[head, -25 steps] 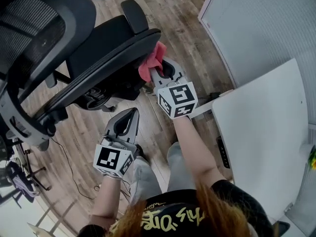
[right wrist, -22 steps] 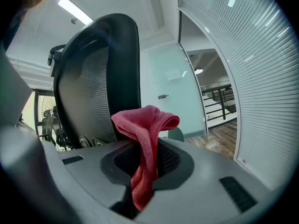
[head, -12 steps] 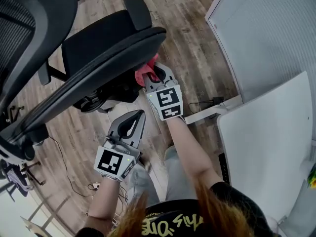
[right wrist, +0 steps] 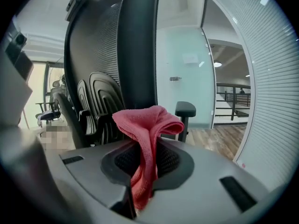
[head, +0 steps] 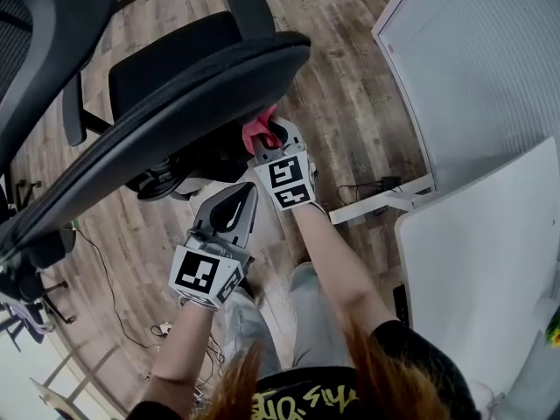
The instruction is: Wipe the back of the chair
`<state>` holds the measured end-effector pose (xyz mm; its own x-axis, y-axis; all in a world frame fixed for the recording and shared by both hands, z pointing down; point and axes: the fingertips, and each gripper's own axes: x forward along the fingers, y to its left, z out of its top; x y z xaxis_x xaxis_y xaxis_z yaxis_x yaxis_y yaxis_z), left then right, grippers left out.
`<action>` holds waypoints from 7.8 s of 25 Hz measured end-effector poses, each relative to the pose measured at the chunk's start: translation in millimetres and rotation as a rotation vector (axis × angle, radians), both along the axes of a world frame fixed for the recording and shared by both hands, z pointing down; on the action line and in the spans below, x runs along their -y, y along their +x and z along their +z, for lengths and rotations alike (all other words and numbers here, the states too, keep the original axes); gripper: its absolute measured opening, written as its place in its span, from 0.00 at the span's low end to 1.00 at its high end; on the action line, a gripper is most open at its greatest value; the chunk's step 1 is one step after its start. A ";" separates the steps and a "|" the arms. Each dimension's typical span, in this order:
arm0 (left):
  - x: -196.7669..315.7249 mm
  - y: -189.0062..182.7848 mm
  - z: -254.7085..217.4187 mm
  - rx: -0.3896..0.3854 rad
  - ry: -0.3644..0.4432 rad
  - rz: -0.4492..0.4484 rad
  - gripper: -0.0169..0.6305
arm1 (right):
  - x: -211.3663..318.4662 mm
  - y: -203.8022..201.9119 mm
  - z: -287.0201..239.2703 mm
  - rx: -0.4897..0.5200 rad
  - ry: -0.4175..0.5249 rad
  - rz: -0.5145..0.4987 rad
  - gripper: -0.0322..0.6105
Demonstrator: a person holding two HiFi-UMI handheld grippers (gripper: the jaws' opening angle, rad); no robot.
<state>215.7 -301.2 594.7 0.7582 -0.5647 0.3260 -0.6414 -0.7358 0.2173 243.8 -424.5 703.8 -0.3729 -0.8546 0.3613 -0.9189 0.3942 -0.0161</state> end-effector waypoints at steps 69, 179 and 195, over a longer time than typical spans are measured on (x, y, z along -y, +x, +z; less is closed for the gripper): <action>-99.8 -193.9 -222.1 -0.012 0.199 -0.437 0.02 | -206.4 -165.1 -278.7 0.060 0.292 -0.402 0.15; -105.7 -515.9 -57.4 0.057 -0.020 -0.580 0.01 | -18.9 -405.0 -39.3 -0.423 0.034 -0.089 0.15; -114.2 -533.7 -20.4 0.079 -0.060 -0.624 0.02 | -11.6 -421.3 22.5 -0.512 0.025 -0.134 0.15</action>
